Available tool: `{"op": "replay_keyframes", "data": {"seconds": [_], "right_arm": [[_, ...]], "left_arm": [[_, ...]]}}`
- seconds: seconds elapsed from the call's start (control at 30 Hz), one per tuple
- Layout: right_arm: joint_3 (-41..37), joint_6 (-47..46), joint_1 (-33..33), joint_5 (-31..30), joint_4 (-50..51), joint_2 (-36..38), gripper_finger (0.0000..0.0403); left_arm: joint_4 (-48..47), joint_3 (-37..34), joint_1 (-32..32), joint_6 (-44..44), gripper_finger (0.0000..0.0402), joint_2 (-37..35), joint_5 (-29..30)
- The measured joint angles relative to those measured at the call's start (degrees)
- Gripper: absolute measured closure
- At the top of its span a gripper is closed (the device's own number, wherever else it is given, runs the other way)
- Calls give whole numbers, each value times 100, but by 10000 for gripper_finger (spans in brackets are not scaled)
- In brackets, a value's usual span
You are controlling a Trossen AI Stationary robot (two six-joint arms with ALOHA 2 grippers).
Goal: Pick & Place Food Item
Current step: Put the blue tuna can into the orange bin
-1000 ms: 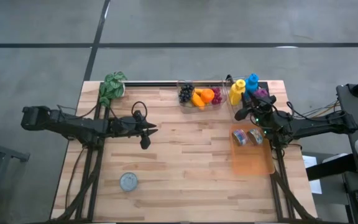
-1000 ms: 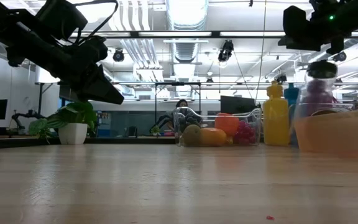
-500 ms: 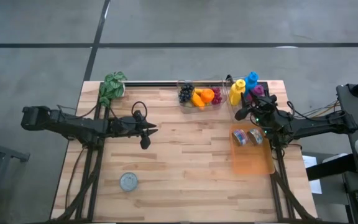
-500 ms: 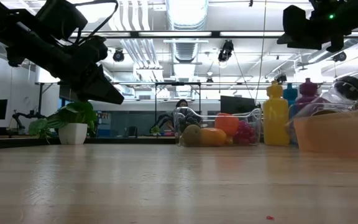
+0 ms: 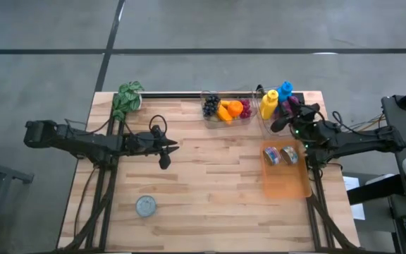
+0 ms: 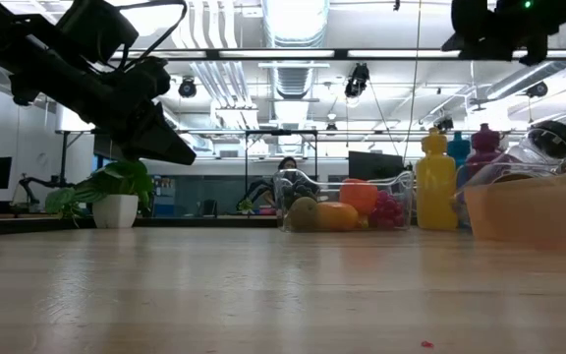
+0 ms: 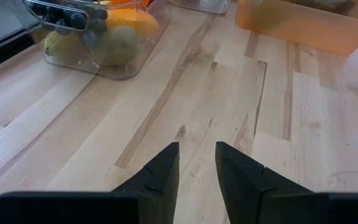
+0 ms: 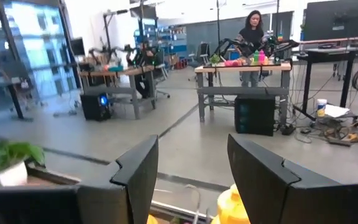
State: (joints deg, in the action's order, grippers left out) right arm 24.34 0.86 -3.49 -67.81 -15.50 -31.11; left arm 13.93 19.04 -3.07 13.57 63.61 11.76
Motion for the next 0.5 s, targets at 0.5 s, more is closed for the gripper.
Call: {"op": "replay_keyframes", "data": {"seconds": [0.5], "right_arm": [[1566,-1148,-2,2591,3095,-691,323]], "left_arm": [[-301,512,531,-369,293,-13,-1013]]}}
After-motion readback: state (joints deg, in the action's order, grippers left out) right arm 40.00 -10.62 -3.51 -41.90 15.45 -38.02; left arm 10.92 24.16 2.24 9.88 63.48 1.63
